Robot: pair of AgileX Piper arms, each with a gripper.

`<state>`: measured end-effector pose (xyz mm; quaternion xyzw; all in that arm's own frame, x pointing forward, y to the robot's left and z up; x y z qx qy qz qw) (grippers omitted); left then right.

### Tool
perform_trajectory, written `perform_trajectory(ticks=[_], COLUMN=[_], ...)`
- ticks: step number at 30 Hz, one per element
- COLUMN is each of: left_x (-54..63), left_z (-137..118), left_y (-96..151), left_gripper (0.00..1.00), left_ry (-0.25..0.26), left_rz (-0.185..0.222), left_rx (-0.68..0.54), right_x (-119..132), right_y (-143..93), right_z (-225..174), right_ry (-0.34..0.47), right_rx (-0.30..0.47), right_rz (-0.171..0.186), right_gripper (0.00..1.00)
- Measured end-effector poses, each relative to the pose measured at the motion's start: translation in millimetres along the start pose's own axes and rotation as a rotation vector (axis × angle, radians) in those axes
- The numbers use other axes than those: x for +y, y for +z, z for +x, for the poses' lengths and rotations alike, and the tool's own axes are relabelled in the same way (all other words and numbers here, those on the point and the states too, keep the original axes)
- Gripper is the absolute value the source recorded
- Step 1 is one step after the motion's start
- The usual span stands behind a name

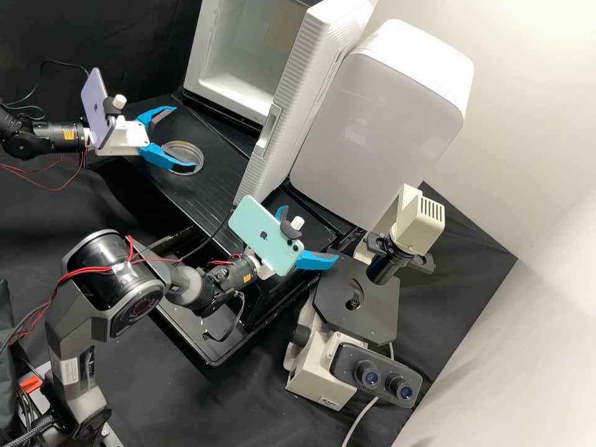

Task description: Take the petri dish out of the incubator

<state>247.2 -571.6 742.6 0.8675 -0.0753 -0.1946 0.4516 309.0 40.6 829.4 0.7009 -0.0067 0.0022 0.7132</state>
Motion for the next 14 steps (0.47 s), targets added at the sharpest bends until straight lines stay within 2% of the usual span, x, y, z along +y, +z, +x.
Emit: perform_trajectory(ticks=[6,8,14], left_x=[3.7,4.7,10.1], left_z=[-2.7,-3.4,-7.9], left_y=[-0.6,-0.8,-1.7], left_gripper=[1.0,1.0,1.0], left_ry=[0.067,0.085,0.181], left_rz=[-0.033,-0.032,-0.013], left_rx=[-0.012,-0.012,-0.01], right_x=[0.0,0.0,0.0], right_y=[0.0,0.0,0.0], right_z=[0.0,0.0,0.0], right_ry=[0.0,0.0,0.0], right_rx=[0.0,0.0,0.0], right_rz=[0.0,0.0,0.0], right_gripper=[1.0,1.0,1.0])
